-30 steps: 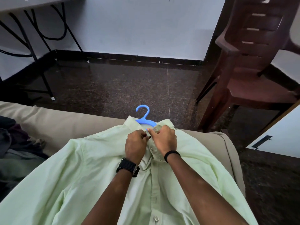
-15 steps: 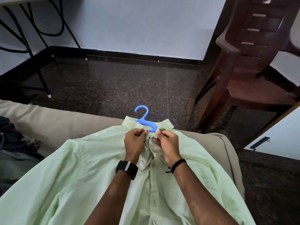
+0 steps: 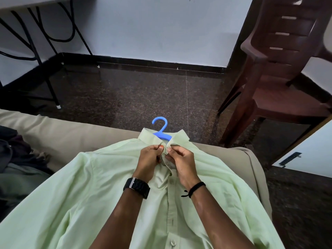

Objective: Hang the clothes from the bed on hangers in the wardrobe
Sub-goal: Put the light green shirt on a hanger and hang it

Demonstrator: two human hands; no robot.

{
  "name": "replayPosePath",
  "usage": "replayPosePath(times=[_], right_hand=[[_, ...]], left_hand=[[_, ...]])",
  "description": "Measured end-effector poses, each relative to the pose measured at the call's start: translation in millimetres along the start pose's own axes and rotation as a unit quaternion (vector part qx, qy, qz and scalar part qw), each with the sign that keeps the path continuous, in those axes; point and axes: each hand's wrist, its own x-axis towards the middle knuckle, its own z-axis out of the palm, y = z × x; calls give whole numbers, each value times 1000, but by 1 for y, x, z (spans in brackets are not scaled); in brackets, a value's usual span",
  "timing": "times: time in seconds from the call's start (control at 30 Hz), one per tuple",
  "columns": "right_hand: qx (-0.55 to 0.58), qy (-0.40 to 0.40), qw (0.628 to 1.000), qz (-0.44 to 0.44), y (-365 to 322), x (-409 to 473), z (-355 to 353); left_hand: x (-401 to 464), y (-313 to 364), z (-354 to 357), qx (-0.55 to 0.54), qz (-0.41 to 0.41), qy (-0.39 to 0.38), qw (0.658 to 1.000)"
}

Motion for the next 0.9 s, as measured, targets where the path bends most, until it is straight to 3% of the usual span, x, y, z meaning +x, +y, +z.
replayPosePath(times=[0.43, 0.63, 0.8, 0.9], right_hand=[[-152, 31, 985, -72, 7, 4, 1], [-66, 44, 995, -54, 11, 5, 2], [17, 1, 1000, -2, 7, 6, -3], [-2, -34, 999, 6, 4, 6, -7]], left_hand=[[1, 1, -2, 32, 1, -9, 999], [0, 0, 5, 33, 3, 5, 999], [-2, -2, 6, 32, 21, 17, 999], [-2, -5, 7, 40, 36, 31, 998]])
